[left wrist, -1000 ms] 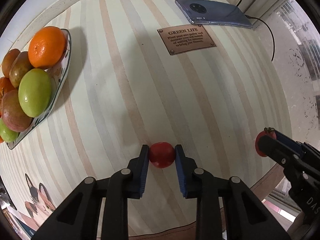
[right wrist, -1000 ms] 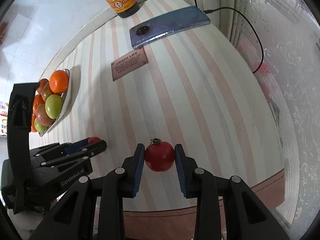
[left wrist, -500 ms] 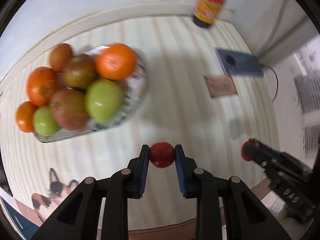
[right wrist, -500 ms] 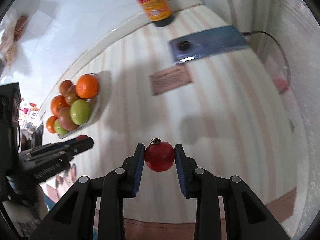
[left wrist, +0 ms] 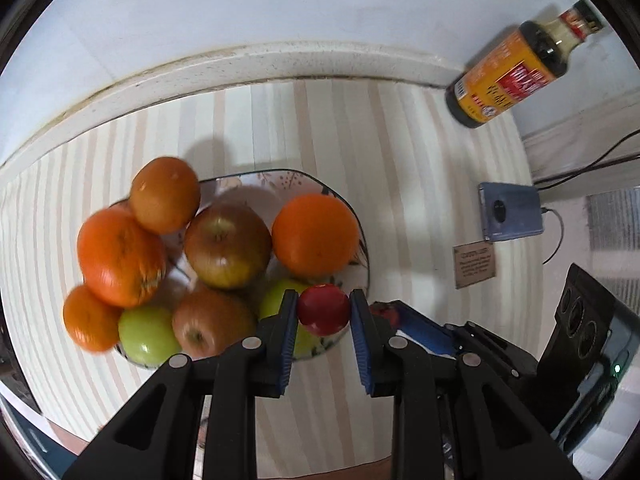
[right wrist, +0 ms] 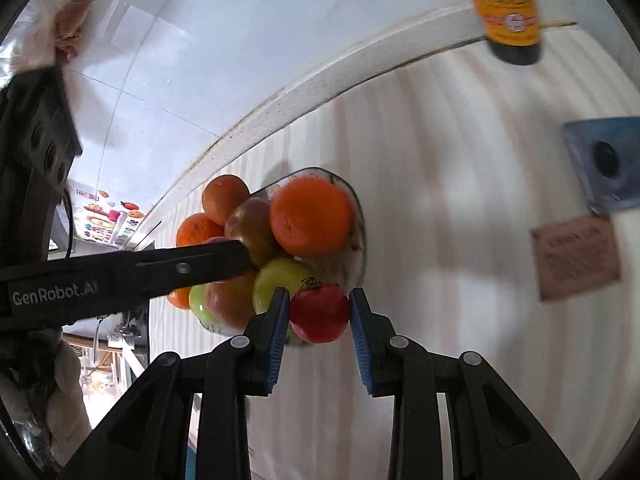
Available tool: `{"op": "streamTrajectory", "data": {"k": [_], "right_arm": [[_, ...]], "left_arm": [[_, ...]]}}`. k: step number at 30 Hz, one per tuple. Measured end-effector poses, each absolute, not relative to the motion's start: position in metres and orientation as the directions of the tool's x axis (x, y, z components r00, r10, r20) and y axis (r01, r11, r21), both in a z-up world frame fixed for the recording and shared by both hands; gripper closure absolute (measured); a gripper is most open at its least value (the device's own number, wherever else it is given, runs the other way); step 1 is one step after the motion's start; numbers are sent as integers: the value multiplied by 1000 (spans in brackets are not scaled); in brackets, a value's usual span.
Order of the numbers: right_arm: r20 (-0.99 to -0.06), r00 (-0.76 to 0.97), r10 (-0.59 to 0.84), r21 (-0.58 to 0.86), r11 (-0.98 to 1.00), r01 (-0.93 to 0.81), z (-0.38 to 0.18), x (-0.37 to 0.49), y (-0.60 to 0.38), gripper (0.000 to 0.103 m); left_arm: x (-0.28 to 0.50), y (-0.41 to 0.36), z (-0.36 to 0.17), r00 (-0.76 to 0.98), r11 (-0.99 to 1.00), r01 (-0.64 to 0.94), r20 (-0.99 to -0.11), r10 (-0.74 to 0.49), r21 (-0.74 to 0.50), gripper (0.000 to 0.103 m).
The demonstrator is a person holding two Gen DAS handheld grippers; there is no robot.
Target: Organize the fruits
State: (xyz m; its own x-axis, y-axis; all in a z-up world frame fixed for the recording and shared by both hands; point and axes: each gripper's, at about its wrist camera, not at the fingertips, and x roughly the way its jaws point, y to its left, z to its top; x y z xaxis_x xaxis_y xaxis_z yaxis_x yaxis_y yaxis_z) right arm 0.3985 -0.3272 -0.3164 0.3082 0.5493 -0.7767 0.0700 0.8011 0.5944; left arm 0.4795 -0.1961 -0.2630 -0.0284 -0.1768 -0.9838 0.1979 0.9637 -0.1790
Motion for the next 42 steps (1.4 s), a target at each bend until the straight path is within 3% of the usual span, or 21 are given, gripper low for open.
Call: {"op": "streamTrajectory", "data": {"k": [12, 14, 15, 16, 17, 19, 21, 23, 25, 30, 42], "right_arm": [[-800, 246, 547, 577, 815, 64, -336, 417, -316, 67], [-791, 244, 560, 590, 805, 65, -336, 418, -317, 57], [-790, 247, 561, 591, 804, 63, -335, 418, -317, 43], [-791, 248, 559, 589, 806, 60, -333, 418, -318, 30], [-793, 256, 553, 585, 809, 63, -330, 418, -320, 26], [-795, 259, 548, 580, 812, 63, -324, 415, -324, 24], [-824, 270, 498, 534, 842, 76, -316, 412, -329, 18], [-856, 283, 433, 470, 880, 73, -304, 407, -332, 10], [-888, 288, 357, 390, 919, 62, -291, 401, -331, 9], [-933, 297, 204, 217, 976, 12, -264, 382, -316, 5], [-915, 392, 89, 108, 994, 27, -203, 329, -286, 5]], "left_arm": [[489, -186, -294, -103, 980, 171, -991, -88, -105, 77], [490, -187, -294, -102, 981, 161, -990, -93, -109, 76], [490, -185, -291, -97, 981, 156, -990, -100, -115, 75], [490, -183, -287, -88, 981, 153, -991, -103, -116, 70], [491, -182, -283, -80, 982, 151, -991, -105, -116, 65], [491, -178, -274, -55, 983, 137, -992, -117, -124, 36], [490, -172, -263, -17, 984, 126, -992, -122, -123, 27], [484, -166, -251, 33, 988, 121, -995, -97, -92, 26], [475, -160, -242, 77, 991, 119, -995, -69, -60, 8], [439, -139, -230, 181, 996, 84, -983, 22, 38, 7], [357, -92, -205, 288, 999, -8, -956, 53, 53, 6]]}}
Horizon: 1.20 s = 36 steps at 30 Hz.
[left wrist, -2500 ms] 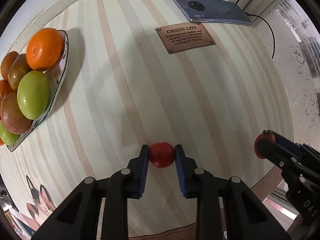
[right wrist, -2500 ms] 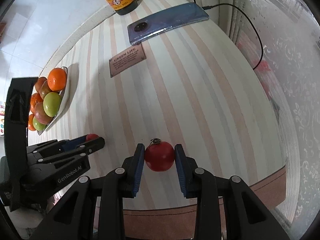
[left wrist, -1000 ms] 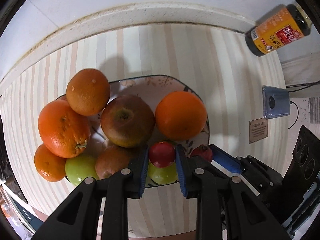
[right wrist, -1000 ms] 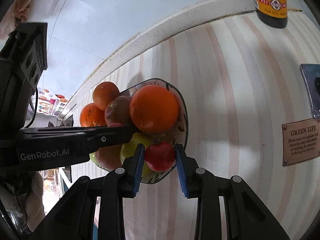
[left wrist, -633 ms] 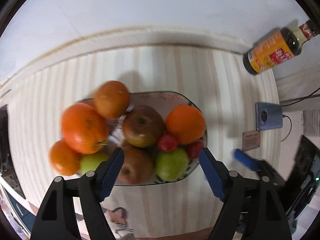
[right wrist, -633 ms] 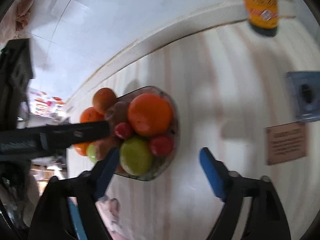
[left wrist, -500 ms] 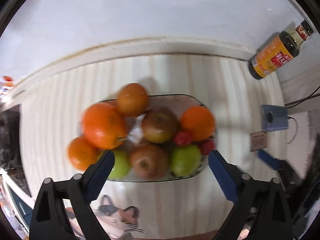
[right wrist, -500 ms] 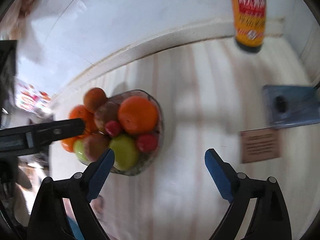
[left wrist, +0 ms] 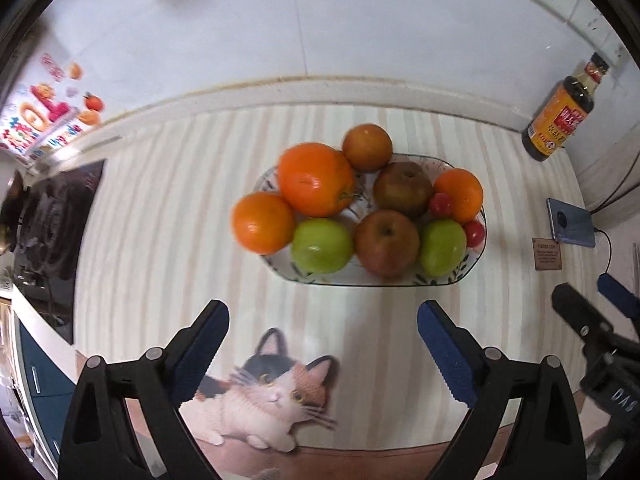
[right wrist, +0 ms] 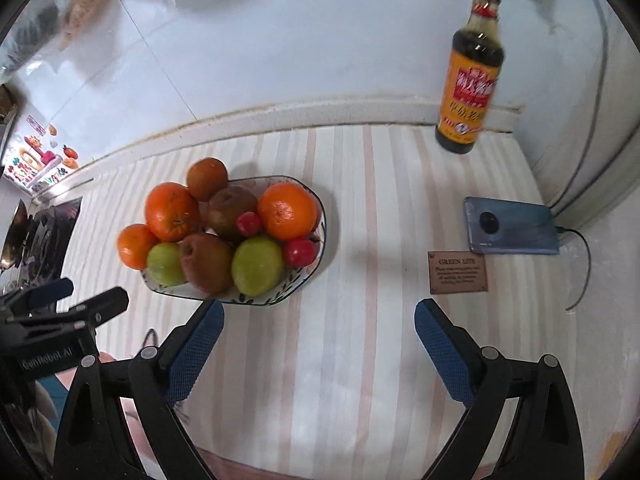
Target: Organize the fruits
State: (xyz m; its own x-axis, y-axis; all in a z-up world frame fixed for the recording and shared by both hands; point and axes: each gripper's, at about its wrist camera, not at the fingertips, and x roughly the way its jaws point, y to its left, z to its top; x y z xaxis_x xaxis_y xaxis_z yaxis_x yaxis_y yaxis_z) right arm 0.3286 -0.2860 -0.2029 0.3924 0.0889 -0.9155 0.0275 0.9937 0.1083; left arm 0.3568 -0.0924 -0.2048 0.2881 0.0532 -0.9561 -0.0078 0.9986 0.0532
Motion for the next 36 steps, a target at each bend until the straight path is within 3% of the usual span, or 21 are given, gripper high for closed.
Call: {"op": "streamTrajectory", "data": {"k": [21, 36], "right_arm": [[-782, 623, -28, 31, 996, 84, -52, 114, -219, 5], [-702, 712, -1, 31, 999, 32, 7, 24, -209, 2]], "left_arm": [[168, -39, -76, 580, 998, 63, -814, -43, -8, 6], [86, -36, -33, 652, 997, 72, -755, -77, -40, 6]]}}
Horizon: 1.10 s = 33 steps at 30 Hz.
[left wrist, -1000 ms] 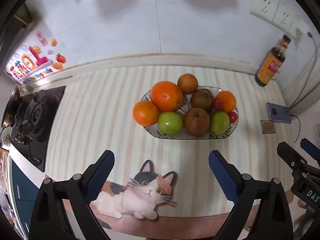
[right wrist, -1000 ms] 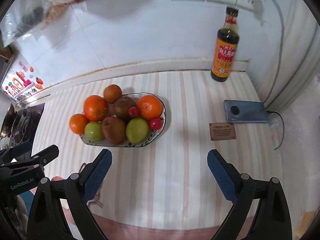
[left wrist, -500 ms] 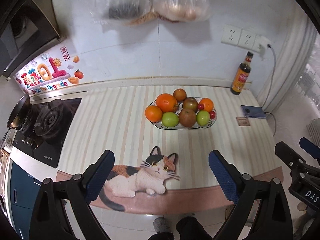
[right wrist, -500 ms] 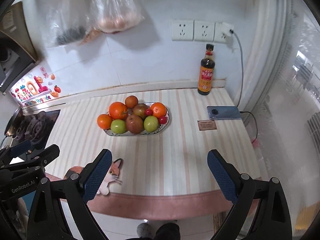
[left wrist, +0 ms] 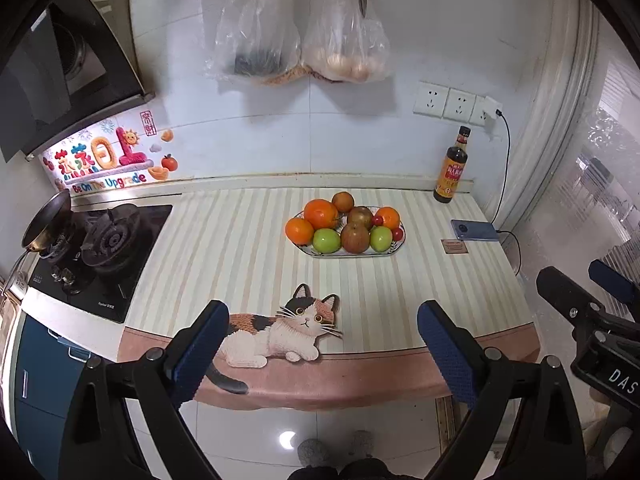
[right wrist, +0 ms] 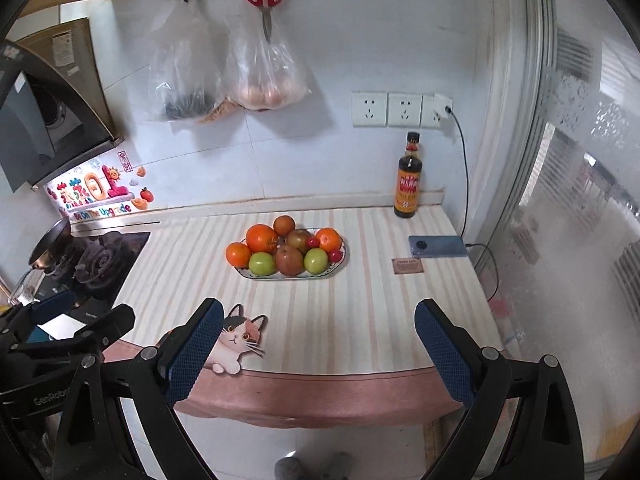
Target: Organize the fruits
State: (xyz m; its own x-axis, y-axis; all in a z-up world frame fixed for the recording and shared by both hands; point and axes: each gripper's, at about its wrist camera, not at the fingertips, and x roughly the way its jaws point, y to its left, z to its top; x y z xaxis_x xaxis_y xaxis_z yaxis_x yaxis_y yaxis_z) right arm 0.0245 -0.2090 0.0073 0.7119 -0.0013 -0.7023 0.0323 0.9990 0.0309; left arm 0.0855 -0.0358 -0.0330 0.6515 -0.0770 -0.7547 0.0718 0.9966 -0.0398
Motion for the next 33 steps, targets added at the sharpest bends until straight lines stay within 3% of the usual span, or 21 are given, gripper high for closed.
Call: {"op": "streamTrajectory", "data": {"k": [14, 16, 33], "right_arm": [[-700, 712, 51, 81, 997, 8, 13, 18, -215, 1], [-700, 713, 49, 79, 997, 9, 11, 26, -215, 1], [-753, 658, 23, 45, 999, 17, -25, 142, -205, 1]], "left_arm": [[74, -29, -22, 688, 999, 30, -724, -53, -45, 6], [82, -30, -25, 685, 999, 29, -727, -48, -38, 0], [174, -22, -56, 630, 999, -33, -775, 40, 25, 0]]}}
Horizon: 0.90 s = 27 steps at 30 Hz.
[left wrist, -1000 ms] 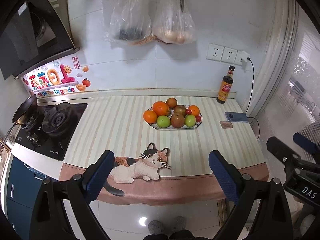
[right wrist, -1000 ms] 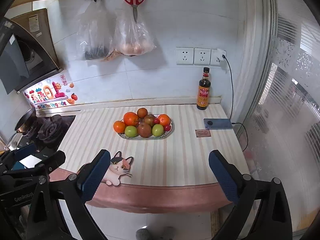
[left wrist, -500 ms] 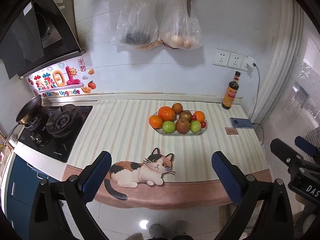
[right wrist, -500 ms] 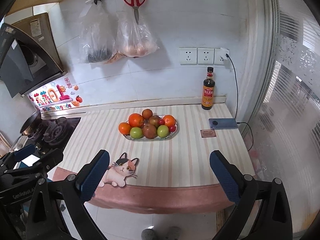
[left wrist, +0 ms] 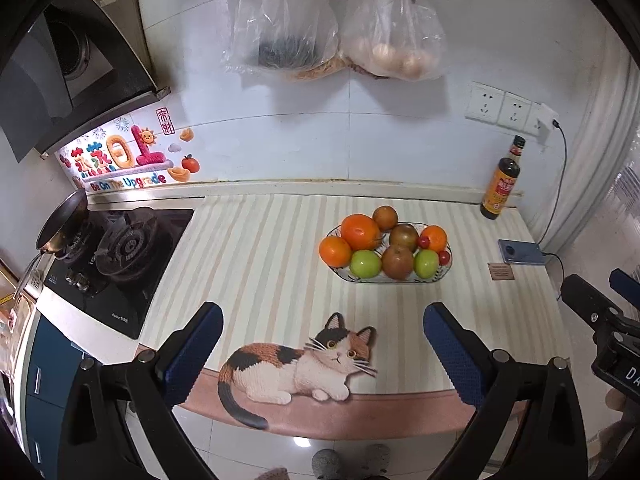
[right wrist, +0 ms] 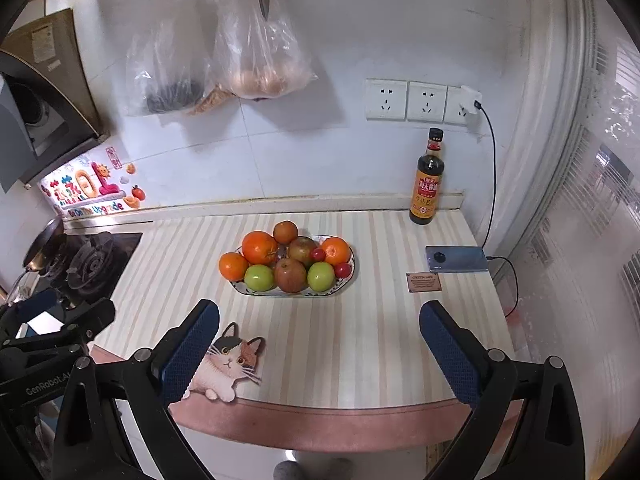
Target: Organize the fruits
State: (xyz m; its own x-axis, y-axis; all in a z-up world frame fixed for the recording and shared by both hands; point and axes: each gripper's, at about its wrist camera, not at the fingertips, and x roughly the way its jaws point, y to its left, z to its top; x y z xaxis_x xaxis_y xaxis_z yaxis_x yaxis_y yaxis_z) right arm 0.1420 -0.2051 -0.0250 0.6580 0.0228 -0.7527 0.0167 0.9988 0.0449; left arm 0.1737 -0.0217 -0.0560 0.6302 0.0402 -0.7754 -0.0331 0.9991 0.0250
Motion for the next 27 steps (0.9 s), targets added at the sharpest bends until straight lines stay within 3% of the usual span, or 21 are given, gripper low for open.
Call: {"op": "streamTrajectory", "data": {"k": [27], "right_arm": [[-814, 581, 2, 30, 999, 38, -61, 187, -206, 1]], "left_arm": [[216, -27, -81, 571, 999, -32, -820, 35, 21, 0]]}}
